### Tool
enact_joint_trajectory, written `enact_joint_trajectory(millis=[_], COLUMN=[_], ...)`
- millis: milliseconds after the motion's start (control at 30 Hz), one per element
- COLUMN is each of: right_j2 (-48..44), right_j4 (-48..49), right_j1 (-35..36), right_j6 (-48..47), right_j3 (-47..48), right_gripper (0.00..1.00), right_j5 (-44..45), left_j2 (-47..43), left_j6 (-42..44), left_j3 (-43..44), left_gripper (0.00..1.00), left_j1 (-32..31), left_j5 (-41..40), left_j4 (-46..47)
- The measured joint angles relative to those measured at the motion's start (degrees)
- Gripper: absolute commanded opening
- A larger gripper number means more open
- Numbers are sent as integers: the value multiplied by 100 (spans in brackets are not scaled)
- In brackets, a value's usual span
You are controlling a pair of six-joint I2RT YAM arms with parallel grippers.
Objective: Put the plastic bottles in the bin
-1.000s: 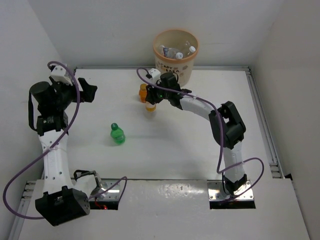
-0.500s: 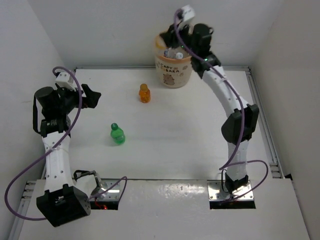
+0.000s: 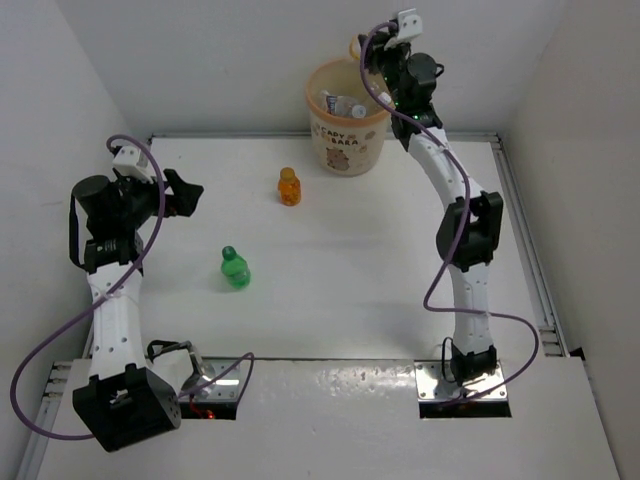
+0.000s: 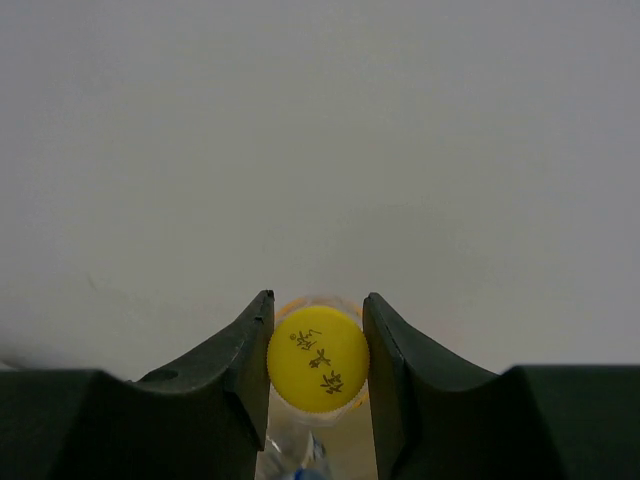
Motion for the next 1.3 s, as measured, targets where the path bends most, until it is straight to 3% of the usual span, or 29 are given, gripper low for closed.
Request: enact_joint_trajectory(millis=[167,267,300,400,600,667,800,967,1100,1300], right_j2=[627,750,750,748,555,203,-1060,-3058,-4245,-4715], right_j4=[-142,-164,-160,-90,-269,-439,-883,-1097,-1226,-1738], right_j1=[-166,-203,-201,-199,-201,-225,-378,-802,-1137,-1252], right_j6=[81,98,109,160,354,463,739,868,835,826], right_j3=[4,2,4,48,-37,-315,-1189,-2566,-3587,-4634], right_gripper=[3,44,66,83,86,86,86,86,86,85], right_j5=[138,192,197,203,173,105,-282,-835,-1099,-1443], left_j2=[2,2,2,2,223,518,1102,1084,1093,1495], left_j6=[-37,11,105,704,3003,4242,6489,8365,9090,9162], left_j3=[-79,-131,-131,-127,262,625,1003,372,94,-31], left_gripper=[99,99,99,99,100,100,100,100,100,100], left_j1=[0,0,0,35,378,501,573,581,494,474], left_j5=[-28,-35,-13,317,1451,1742,1950,1884,1912,2146], left_j4=[114,107,55,-302,-2149,-3084,-4927,-5965,-6286,-5864])
